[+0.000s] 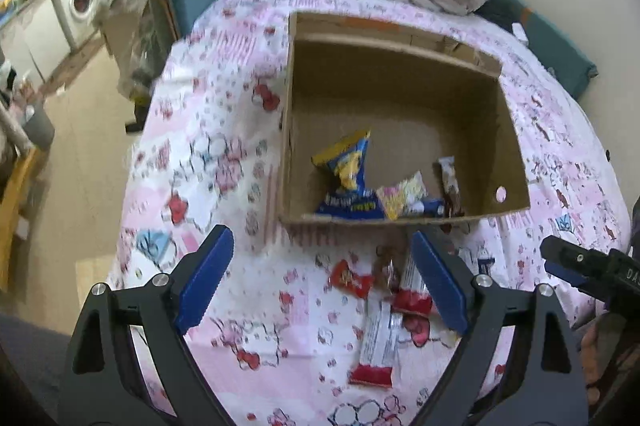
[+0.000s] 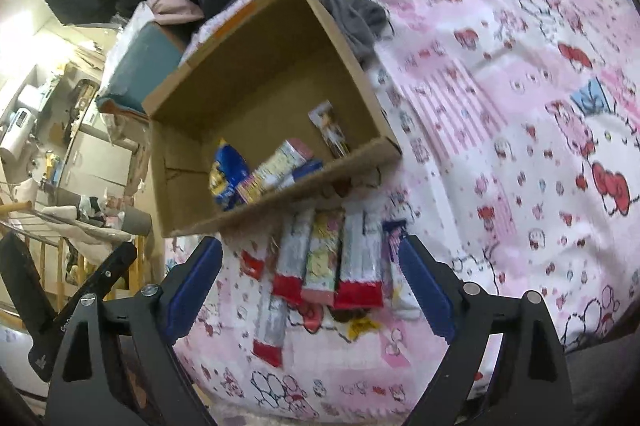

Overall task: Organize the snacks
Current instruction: 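Move the left tool back to the snack pile, then grasp a white-red bar with left tool while right tool grasps a blue-white bar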

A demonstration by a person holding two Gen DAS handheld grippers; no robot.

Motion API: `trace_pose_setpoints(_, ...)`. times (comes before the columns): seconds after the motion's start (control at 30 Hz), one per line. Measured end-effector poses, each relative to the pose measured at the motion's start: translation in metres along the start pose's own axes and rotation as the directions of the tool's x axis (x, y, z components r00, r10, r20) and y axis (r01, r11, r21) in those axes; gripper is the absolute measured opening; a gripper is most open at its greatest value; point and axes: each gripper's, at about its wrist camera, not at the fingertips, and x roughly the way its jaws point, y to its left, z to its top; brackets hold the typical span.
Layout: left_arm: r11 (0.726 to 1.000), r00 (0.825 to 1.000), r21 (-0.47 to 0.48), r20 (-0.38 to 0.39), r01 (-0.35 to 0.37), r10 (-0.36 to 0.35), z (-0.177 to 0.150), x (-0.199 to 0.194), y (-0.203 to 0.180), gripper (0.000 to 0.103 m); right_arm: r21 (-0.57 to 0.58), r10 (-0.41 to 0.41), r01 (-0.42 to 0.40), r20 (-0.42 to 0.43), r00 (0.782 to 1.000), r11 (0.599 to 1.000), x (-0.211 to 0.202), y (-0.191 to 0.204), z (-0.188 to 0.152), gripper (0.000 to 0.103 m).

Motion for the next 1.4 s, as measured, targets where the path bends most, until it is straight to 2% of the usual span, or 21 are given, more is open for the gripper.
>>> trace_pose_setpoints(0.1,0.999,0.998,0.023,-0.049,0.028,-0.026,-0.004,0.011,-0.004,0.094,0.025,0.015,-0.015,-0.008,1.000,1.000,0.001,-0.005,0.000,0.092)
trace_pose_setpoints(0.2,0.998,0.998,0.050,-0.056,0.025,-0.022,-0.008,0.015,-0.008,0.094,0.061,0.024,-0.023,-0.018,1.000,0.998,0.002,-0.010,0.000,0.092)
trace_pose_setpoints(0.33,1.000,0.996,0.009,-0.089,0.029,-0.028,-0.009,0.023,0.000,0.094,0.092,0.038,-0.036,-0.026,0.999,0.995,0.004,-0.014,0.002,0.092)
trace_pose_setpoints(0.47,0.999,0.984,-0.024,-0.178,0.030,-0.034,-0.014,0.040,0.008,0.094,0.097,0.030,-0.026,-0.040,0.999,0.995,0.010,-0.014,0.003,0.092)
trace_pose_setpoints(0.57,0.998,0.961,0.001,-0.267,0.071,-0.068,-0.028,0.055,0.000,0.087,0.103,0.023,-0.016,-0.061,0.998,0.995,0.018,-0.015,0.004,0.092)
trace_pose_setpoints(0.67,0.991,0.917,0.034,-0.382,0.133,-0.110,-0.050,0.075,-0.019,0.077,0.110,0.019,-0.011,-0.075,0.997,0.994,0.024,-0.015,0.004,0.092)
trace_pose_setpoints(0.73,0.987,0.897,0.066,-0.429,0.146,-0.104,-0.063,0.087,-0.032,0.077,0.104,0.014,-0.006,-0.079,0.997,0.995,0.026,-0.014,0.005,0.092)
trace_pose_setpoints(0.8,0.982,0.888,0.115,-0.453,0.149,-0.081,-0.074,0.096,-0.045,0.075,0.100,0.009,-0.001,-0.080,0.997,0.995,0.027,-0.015,0.005,0.092)
trace_pose_setpoints(0.9,0.972,0.874,0.175,-0.483,0.157,-0.054,-0.084,0.109,-0.061,0.063,0.107,0.004,0.005,-0.084,0.996,0.994,0.028,-0.017,0.005,0.092)
trace_pose_setpoints(0.97,0.966,0.878,0.213,-0.478,0.147,-0.028,-0.088,0.113,-0.067,0.052,0.114,0.000,0.010,-0.086,0.996,0.993,0.029,-0.018,0.005,0.092)
trace_pose_setpoints(1.0,0.964,0.882,0.224,-0.471,0.145,-0.023,-0.088,0.113,-0.069,0.037,0.117,-0.003,0.013,-0.084,0.996,0.993,0.028,-0.019,0.005,0.092)
trace_pose_setpoints(1.03,0.961,0.881,0.229,-0.473,0.153,-0.028,-0.089,0.112,-0.069,0.027,0.119,-0.008,0.018,-0.083,0.997,0.993,0.027,-0.020,0.005,0.092)
trace_pose_setpoints(1.1,0.961,0.867,0.216,-0.496,0.173,-0.045,-0.090,0.108,-0.067,0.027,0.127,-0.018,0.028,-0.077,0.997,0.991,0.025,-0.024,0.006,0.092)
trace_pose_setpoints(1.17,0.963,0.861,0.209,-0.507,0.170,-0.041,-0.093,0.099,-0.061,0.027,0.138,-0.037,0.046,-0.070,0.997,0.989,0.023,-0.027,0.006,0.092)
trace_pose_setpoints(1.23,0.967,0.864,0.200,-0.502,0.155,-0.035,-0.094,0.087,-0.053,0.027,0.148,-0.083,0.093,-0.069,0.994,0.985,0.021,-0.033,0.007,0.092)
trace_pose_setpoints(1.3,0.975,0.870,0.168,-0.490,0.148,-0.047,-0.090,0.075,-0.045,0.027,0.145,-0.140,0.154,-0.102,0.985,0.977,0.024,-0.039,0.006,0.090)
trace_pose_setpoints(1.37,0.980,0.883,0.101,-0.457,0.171,-0.106,-0.084,0.057,-0.037,0.027,0.164,-0.172,0.198,-0.162,0.972,0.966,0.033,-0.047,0.003,0.073)
trace_pose_setpoints(1.4,0.982,0.894,0.093,-0.434,0.165,-0.110,-0.081,0.051,-0.034,0.027,0.173,-0.176,0.212,-0.199,0.964,0.962,0.040,-0.051,0.001,0.062)
